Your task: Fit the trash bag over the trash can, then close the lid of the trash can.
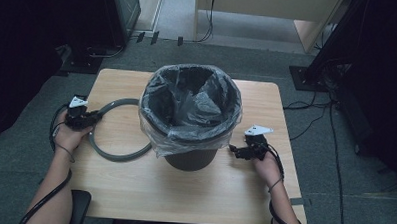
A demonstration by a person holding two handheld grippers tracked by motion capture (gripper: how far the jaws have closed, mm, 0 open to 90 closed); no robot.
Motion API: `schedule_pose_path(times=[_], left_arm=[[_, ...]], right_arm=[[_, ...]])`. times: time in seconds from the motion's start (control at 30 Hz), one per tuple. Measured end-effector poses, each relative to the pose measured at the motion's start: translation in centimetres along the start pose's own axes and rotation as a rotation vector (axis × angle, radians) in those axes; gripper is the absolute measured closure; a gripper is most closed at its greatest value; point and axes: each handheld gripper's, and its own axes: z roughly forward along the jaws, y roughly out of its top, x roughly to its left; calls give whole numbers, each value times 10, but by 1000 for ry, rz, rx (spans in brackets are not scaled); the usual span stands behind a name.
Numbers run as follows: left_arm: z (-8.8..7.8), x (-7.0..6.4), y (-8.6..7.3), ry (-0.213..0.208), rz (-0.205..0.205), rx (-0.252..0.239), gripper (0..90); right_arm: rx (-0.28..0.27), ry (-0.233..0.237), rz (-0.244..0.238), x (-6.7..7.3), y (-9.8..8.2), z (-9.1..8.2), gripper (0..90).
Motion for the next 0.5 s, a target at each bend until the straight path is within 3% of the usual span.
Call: schedule_pose_path(times=[0.1,0.5], left_arm=[[0,0,1,1,-17,8,784],[-2,3,1,-13,-23,19,787]], right_arm=[[1,-3,3,0,0,0,133],[-1,-12,16,0,-1,-2,132]])
